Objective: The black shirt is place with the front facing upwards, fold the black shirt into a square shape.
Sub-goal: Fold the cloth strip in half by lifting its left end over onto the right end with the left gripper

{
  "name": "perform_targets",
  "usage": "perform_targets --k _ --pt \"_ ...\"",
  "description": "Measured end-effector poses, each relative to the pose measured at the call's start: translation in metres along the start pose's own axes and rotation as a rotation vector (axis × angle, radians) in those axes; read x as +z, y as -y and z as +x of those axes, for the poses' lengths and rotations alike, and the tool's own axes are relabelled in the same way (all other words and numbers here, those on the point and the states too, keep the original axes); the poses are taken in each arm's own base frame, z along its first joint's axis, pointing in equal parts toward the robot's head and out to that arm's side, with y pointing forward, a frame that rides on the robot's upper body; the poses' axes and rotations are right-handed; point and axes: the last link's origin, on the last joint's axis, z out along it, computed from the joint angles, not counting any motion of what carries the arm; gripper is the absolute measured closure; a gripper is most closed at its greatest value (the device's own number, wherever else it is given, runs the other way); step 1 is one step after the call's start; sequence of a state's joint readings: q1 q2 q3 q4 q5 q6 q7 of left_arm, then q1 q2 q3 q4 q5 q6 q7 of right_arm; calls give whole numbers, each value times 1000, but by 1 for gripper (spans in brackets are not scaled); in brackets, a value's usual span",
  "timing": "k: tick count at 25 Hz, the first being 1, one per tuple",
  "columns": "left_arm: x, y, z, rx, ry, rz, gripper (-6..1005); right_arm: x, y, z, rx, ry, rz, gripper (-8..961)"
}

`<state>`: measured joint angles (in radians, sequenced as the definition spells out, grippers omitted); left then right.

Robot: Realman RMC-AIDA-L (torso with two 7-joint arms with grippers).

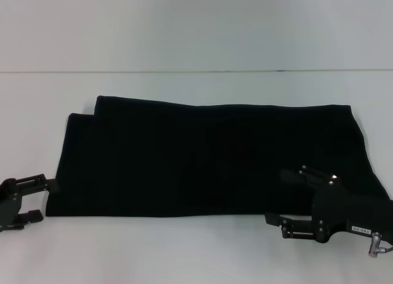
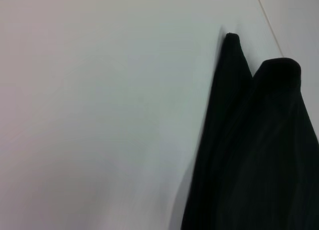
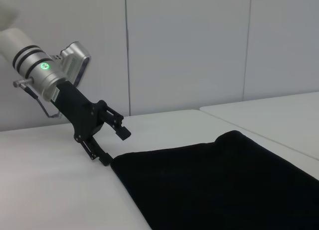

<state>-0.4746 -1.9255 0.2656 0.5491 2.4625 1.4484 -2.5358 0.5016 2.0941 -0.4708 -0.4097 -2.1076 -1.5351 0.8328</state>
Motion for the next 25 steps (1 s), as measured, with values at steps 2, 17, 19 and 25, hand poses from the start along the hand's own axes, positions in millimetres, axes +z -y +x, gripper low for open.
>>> perform_targets --k 2,17,19,25 --pt "1 0 0 -8 1 0 121 0 0 0 0 0 0 5" --pt "34 -30 5 -4 61 -12 132 1 -2 1 10 3 -4 6" --pt "36 -34 7 5 60 -15 134 1 -2 1 10 3 -5 6" --pt "39 -37 9 18 63 -11 138 2 -1 -1 8 5 -8 6"
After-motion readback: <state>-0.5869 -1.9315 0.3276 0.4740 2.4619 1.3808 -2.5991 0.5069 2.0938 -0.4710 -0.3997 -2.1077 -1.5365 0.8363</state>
